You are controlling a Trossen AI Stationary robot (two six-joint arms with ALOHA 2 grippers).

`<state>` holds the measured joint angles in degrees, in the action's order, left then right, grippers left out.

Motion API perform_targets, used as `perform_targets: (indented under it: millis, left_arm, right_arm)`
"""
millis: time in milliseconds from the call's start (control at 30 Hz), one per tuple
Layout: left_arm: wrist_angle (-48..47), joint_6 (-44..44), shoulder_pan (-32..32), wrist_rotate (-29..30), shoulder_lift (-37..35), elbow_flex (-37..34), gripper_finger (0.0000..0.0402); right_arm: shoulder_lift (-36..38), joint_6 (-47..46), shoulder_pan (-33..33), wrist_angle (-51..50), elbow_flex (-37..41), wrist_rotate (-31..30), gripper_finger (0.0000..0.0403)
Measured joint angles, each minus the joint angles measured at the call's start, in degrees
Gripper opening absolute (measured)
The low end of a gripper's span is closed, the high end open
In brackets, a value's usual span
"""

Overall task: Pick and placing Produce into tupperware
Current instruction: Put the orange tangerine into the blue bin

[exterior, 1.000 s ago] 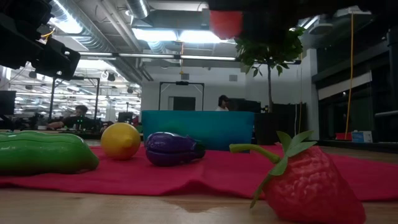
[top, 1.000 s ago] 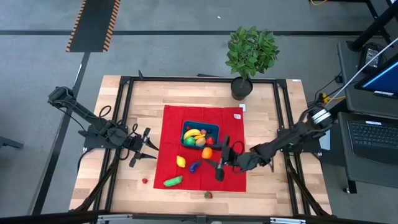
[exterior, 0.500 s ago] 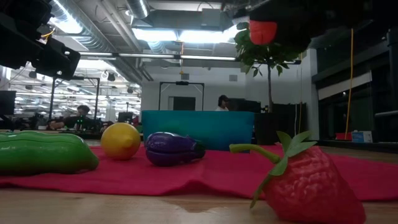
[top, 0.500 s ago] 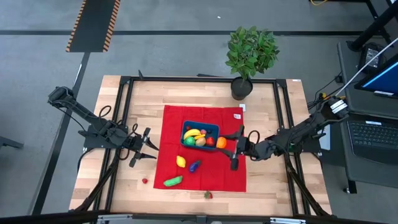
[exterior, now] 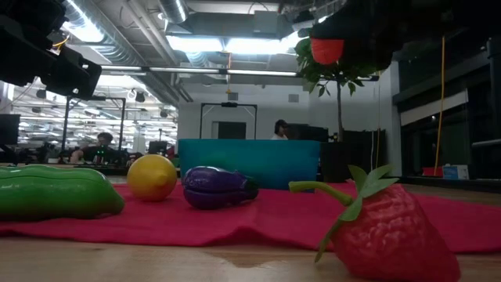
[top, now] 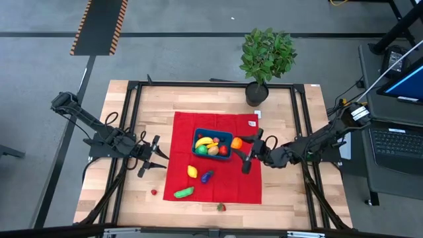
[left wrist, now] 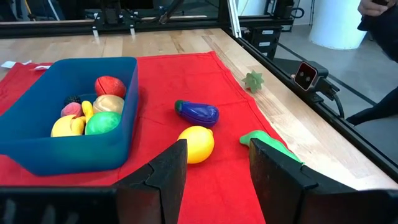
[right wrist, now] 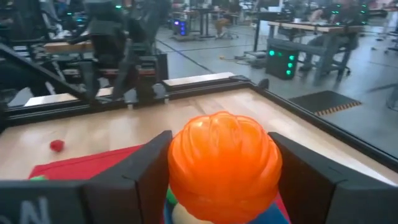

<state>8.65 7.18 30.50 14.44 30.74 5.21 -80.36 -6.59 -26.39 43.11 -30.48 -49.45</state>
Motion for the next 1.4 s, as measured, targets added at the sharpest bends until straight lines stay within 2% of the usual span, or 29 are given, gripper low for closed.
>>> perform_targets:
  millis: [133,300,700,1000,1233,1400]
  left_arm:
    - [-0.01,0.02,0.00,-0.01,0.00,0.00,0.0163]
    - [-0.03,0.02,0.00,-0.01,0.00,0.00,0.0163]
    - [-0.68,-0.22,0.00,-0.03,0.00,0.00,0.0163]
    - [-2.63,-0.16,0.00,-0.05,0.00,0.00,0.0163]
    - [-3.06,-0.09,0.00,-0.07,0.00,0.00,0.0163]
    - [-3.07,-0.07,0.00,-0.07,0.00,0.00,0.0163]
  right_arm:
    - [0.00,-0.49,2.09,-0.04,0.00,1.07,0.0240]
    - [-0.02,-0.67,5.98,-1.68,-1.78,8.42,0.0240]
    - [-3.19,0.31,15.41,-16.89,-12.44,23.10,0.0240]
    - [-5.50,-2.29,20.57,-40.57,-24.51,31.71,0.0240]
    - [-10.59,-3.04,22.40,-63.63,-36.89,32.91,0.0240]
    - [-15.71,-2.85,23.35,-72.47,-44.61,35.53,0.0240]
